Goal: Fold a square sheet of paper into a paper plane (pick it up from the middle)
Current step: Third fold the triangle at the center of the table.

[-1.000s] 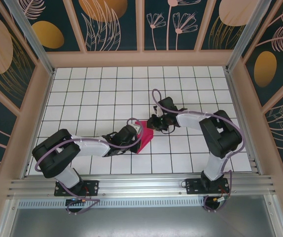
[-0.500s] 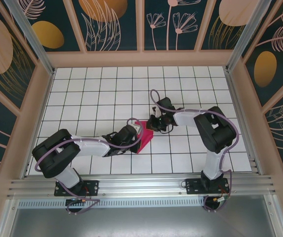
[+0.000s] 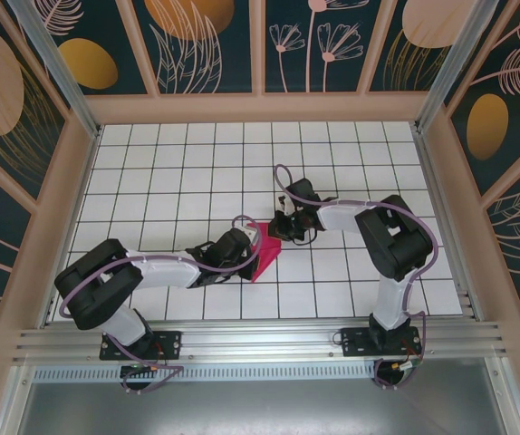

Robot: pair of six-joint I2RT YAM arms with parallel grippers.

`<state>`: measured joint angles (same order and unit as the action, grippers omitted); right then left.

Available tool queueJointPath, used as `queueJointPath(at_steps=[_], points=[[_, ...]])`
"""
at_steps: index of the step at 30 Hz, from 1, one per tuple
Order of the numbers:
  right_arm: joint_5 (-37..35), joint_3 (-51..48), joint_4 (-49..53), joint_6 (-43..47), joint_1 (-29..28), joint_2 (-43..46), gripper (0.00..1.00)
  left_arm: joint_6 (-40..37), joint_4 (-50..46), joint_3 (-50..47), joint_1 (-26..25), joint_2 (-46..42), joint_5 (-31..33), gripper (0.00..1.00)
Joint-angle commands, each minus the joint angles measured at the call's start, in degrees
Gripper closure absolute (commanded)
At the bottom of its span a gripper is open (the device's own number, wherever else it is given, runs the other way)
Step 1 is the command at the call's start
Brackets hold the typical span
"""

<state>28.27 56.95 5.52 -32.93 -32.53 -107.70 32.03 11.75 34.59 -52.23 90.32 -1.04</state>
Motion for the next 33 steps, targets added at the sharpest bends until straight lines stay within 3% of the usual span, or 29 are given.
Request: queueJointPath(at_steps=[1, 13, 20, 23, 27, 33], points=[[-3.9, -0.6, 3.7, 0.9, -0.7, -1.6, 0.89, 0.9, 0.1, -0.6, 0.2, 1.2, -0.3, 0.98], [-3.7, 0.2, 3.8, 0.6, -0.7, 0.1, 0.87, 2.7, 1.0, -1.5, 0.2, 2.2, -1.5, 0.98], [-4.1, -1.6, -0.2, -1.9, 0.8, 10.4, 0.84, 3.5, 2.2, -2.8, 0.2, 2.0, -2.2, 0.98], [-3.0, -5.1, -2.5, -3.4, 0.9, 15.5, 0.9, 3.7, 2.6, -2.8, 0.2, 1.9, -2.3, 0.98], [1.1, -12.9, -7.9, -7.4, 0.5, 19.5, 0.92, 3.0, 1.9, -2.0, 0.3, 2.0, -2.3, 0.98], [2.7, -19.3, -14.7, -12.4, -4.1, 20.0, 0.93, 2.7, 1.7, -1.8, 0.2, 2.2, -2.6, 0.98]])
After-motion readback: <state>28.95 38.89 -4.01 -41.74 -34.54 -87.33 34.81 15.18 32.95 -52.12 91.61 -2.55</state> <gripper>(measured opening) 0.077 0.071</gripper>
